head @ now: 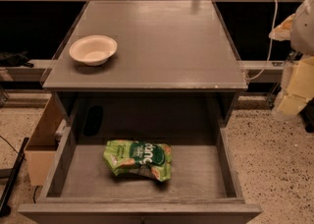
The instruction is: Pick green rice chip bag from top drawer and place on counter
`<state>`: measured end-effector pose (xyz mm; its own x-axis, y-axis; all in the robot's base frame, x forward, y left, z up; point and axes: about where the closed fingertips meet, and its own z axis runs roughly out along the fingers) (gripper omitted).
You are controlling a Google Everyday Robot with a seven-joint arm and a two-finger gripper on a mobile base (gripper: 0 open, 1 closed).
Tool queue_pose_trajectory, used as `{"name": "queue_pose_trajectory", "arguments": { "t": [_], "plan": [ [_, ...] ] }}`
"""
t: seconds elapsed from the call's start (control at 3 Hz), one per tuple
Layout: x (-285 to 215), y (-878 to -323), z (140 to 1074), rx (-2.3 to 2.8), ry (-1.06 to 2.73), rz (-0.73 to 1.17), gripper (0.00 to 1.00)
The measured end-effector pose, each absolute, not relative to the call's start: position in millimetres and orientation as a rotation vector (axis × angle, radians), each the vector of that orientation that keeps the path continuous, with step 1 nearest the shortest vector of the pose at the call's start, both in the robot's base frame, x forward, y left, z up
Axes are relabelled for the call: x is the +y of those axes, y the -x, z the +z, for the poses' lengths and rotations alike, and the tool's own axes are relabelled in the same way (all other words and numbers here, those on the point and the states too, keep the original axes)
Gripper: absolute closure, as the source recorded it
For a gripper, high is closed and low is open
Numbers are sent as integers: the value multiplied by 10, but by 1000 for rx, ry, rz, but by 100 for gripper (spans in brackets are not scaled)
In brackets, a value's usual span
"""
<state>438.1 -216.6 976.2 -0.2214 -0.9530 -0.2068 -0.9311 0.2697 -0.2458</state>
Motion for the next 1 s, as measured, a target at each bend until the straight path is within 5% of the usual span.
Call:
{"name": "queue_pose_trajectory", "arguments": {
  "t": [1.0],
  "plan": [
    [-1938, -4065, 9691, 2179, 1692, 2, 0]
  ]
}}
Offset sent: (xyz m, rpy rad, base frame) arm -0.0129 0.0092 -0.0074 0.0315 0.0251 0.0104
